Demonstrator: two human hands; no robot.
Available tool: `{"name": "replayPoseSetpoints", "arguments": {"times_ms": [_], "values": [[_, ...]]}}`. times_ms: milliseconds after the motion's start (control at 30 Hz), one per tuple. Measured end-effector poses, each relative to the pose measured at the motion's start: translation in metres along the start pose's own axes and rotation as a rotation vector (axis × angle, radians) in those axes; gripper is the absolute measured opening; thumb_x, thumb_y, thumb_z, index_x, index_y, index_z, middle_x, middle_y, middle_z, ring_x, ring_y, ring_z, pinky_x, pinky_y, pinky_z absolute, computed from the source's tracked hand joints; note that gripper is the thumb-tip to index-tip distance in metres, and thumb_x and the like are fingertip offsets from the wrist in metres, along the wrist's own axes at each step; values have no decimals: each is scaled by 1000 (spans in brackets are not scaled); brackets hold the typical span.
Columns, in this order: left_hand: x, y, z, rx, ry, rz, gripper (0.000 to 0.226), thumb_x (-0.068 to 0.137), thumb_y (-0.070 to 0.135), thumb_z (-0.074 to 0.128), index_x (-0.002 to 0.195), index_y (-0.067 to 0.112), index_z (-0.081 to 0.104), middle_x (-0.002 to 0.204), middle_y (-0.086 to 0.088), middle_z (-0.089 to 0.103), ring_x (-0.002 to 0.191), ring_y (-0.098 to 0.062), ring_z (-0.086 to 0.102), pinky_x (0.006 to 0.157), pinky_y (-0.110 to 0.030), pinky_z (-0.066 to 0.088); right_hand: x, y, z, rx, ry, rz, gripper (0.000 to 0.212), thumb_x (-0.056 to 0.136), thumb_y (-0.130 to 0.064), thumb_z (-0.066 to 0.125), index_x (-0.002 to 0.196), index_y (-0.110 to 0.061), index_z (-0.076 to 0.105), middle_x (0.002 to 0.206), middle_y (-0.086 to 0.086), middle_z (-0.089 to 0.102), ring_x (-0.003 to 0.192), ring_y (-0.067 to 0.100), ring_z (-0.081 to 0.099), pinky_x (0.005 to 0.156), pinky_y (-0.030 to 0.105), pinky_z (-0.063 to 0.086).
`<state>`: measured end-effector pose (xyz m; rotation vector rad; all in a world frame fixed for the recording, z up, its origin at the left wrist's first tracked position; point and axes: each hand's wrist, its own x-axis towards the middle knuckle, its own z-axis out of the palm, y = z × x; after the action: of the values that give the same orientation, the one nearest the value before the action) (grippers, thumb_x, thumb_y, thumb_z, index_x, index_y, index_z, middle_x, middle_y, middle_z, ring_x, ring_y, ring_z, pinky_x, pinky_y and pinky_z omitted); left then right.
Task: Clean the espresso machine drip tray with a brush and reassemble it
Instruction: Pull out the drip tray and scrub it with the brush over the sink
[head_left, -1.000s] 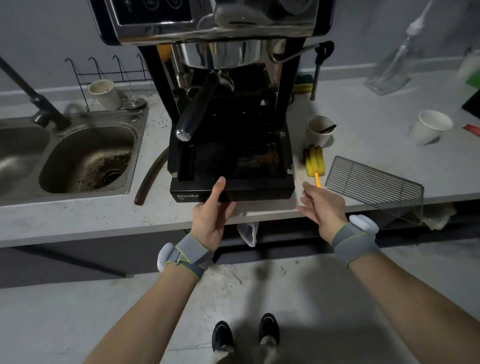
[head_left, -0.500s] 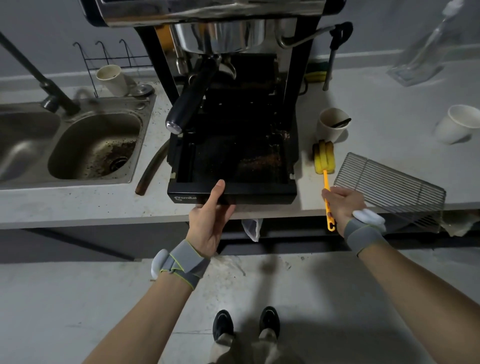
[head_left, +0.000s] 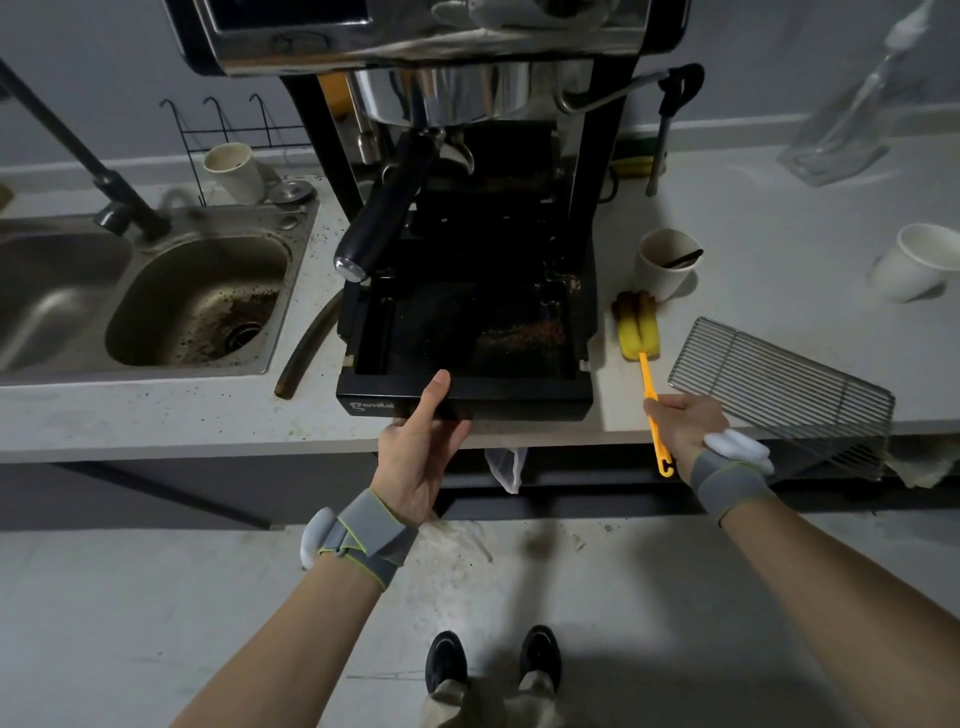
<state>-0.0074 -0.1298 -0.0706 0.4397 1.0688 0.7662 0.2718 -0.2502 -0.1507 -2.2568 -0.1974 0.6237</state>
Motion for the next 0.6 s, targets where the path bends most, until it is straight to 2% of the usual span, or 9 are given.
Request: {"name": "replayPoseSetpoints", "arguments": {"times_ms": [100, 167, 267, 367, 533, 600], "values": [[-3, 5, -1, -14, -15, -1, 49, 72, 31, 88, 99, -5, 66, 85, -15, 76, 93, -22, 75, 75, -29, 61, -6, -7, -3, 83, 61, -64, 21, 81, -39, 71, 96, -26, 75, 90, -3, 77, 81, 18, 67, 81, 32, 55], [-5, 8, -3, -24, -15, 3, 49, 74, 30, 87, 102, -4, 65, 86, -16, 76, 92, -21, 75, 76, -29, 61, -13, -16, -8, 112, 106, -124, 20, 83, -34, 71, 98, -22, 75, 95, 1, 77, 88, 20, 68, 86, 35, 55], [-8, 13, -5, -34, -9, 8, 47, 76, 28, 85, 104, -4, 65, 89, -17, 76, 90, -21, 75, 74, -29, 62, -27, -33, -17, 144, 141, -256, 18, 86, -26, 72, 99, -14, 75, 89, 4, 75, 86, 19, 67, 78, 27, 49], [-13, 20, -13, -49, -1, 11, 48, 75, 28, 85, 105, -3, 65, 90, -17, 76, 90, -21, 75, 74, -29, 62, -45, -51, -22, 148, 128, -400, 16, 86, -24, 73, 97, -14, 75, 83, 1, 71, 83, 17, 66, 77, 31, 50], [-21, 34, -28, -61, 9, 34, 44, 73, 29, 87, 96, -3, 67, 81, -14, 76, 83, -19, 76, 71, -28, 62, -72, -84, -18, 128, 26, -611, 8, 85, -22, 75, 92, -18, 74, 76, -4, 68, 59, 3, 59, 57, 9, 43], [-25, 40, -34, -76, 7, 49, 44, 74, 28, 86, 98, -2, 67, 86, -15, 77, 84, -19, 76, 71, -27, 62, -80, -93, -11, 121, -43, -649, 6, 85, -25, 75, 90, -24, 71, 73, -7, 68, 58, 9, 59, 60, 19, 48]]}}
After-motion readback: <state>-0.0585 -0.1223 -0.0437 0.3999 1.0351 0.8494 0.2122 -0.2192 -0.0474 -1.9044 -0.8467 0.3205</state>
